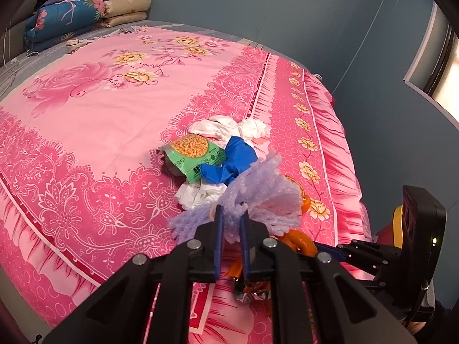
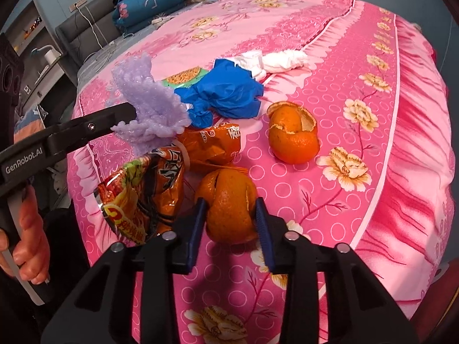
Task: Collect trash
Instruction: 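Grasp a lavender foam net with the left tool while the right tool grasps an orange peel, then lift the foam net and orange peel off the bed with both tools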
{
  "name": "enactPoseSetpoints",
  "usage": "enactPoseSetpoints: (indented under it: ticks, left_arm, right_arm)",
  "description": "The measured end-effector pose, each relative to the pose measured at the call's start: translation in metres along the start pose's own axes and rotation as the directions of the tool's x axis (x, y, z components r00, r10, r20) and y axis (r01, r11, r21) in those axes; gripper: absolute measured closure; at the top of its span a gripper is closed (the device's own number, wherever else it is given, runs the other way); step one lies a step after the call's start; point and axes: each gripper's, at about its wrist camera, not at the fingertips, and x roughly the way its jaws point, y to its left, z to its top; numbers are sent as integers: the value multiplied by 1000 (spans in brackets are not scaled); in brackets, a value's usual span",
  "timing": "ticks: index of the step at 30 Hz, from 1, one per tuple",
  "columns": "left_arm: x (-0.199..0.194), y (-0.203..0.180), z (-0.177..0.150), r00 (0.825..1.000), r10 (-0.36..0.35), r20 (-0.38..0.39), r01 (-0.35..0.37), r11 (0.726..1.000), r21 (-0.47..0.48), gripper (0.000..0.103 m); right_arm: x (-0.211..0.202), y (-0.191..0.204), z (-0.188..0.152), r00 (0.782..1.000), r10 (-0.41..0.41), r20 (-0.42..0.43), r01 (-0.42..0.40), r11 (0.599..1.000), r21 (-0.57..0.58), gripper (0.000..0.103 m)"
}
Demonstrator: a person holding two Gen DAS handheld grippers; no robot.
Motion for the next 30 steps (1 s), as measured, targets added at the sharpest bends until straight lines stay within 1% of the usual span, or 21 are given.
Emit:
enactPoseSetpoints:
  ticks: [3,9,25,30]
  left_arm:
    - [-5,2,1,1000,3,9,-3,1000,-6,94]
    - [-17,3,4,999,13,31,-13,1000,-6,94]
    - [-51,1,6,995,19,93,-16,999,-28,94]
    - [-69,-1,5,990,20,136,-13,999,-51,94]
  right_arm:
    - [-3,-1,0,1000,-4,6,4,1000,4,79]
    - [-11,-5,-1,1000,-15,18,14,1000,17,83]
    - [-69,-15,-5,993,-23,112,16,998,66,84]
    - [-93,-19,-7,988,-27,154,14,996,89,84]
